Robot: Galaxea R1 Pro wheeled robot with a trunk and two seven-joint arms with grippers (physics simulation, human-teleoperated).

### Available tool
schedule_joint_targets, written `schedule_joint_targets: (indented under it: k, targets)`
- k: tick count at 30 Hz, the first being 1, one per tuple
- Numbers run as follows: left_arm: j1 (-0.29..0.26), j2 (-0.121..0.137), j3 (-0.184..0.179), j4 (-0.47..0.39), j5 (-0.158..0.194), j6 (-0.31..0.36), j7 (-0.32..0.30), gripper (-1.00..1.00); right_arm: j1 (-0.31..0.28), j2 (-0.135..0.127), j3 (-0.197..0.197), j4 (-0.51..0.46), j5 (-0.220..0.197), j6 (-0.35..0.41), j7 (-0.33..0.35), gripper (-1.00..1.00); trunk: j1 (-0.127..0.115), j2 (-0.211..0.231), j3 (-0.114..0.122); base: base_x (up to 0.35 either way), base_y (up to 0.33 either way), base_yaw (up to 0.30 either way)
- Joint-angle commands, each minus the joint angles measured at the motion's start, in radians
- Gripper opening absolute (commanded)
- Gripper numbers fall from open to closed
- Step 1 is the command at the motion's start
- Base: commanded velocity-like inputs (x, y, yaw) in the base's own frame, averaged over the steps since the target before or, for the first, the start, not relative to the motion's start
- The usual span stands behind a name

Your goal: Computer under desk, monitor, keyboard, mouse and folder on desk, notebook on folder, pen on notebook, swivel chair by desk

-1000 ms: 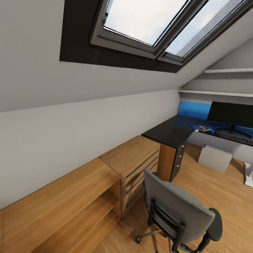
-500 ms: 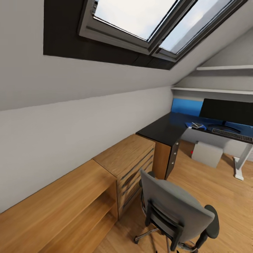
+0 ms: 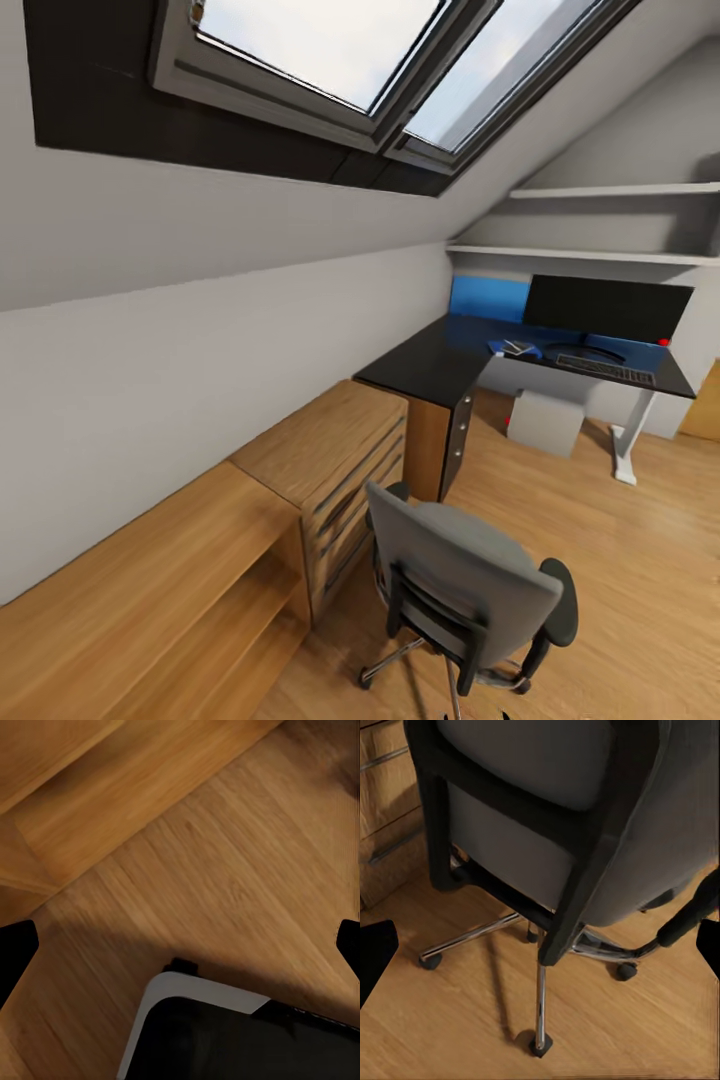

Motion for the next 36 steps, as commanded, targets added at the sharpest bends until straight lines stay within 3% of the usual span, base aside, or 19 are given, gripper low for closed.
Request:
schedule_joint_targets:
  k: [1,16,36]
  targets:
    - [0.000,0.001,-0.009,-0.001,0.002,-0.002,0.007,1.00,-0.001,0.001,0.009,0.001,-0.005,-0.002,-0.005,1.00,0.000,-0.002,-0.002,0.000,0.000,-0.291]
    - [0.000,0.000,-0.009,-0.001,0.002,-0.002,0.007,1.00,-0.001,-0.001,0.009,0.001,-0.004,-0.002,-0.005,1.00,0.000,-0.002,-0.002,0.003,0.003,-0.292]
    - [0.000,0.001,-0.009,-0.001,0.002,-0.002,0.008,1.00,-0.001,-0.001,0.009,0.001,-0.003,-0.002,-0.005,1.00,0.000,-0.002,-0.002,0.080,0.127,-0.292]
